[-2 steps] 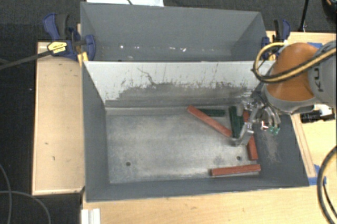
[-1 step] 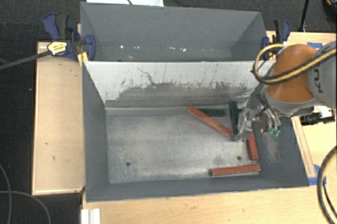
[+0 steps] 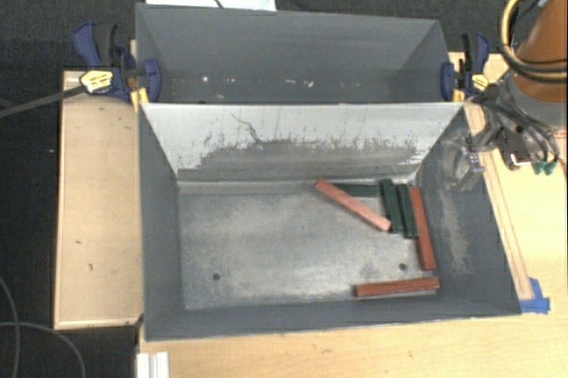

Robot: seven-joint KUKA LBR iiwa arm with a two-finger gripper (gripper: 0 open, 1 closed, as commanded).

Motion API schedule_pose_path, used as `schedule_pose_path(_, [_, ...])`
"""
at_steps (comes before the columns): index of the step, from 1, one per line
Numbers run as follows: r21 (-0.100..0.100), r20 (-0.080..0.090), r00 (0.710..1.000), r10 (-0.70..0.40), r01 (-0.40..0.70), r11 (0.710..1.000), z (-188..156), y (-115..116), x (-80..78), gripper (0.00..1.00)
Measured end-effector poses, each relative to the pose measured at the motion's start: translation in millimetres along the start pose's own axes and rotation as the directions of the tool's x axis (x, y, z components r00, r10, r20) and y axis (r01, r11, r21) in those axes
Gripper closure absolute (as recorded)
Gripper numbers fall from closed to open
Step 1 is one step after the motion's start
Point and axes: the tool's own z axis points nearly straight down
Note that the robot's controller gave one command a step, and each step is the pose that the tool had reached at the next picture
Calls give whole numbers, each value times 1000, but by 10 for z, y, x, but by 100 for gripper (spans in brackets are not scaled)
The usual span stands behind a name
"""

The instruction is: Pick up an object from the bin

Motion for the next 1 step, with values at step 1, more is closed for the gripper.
schedule_pose_path(1, [-3, -7, 1000, 4, -4, 1000, 39, 2, 12, 0])
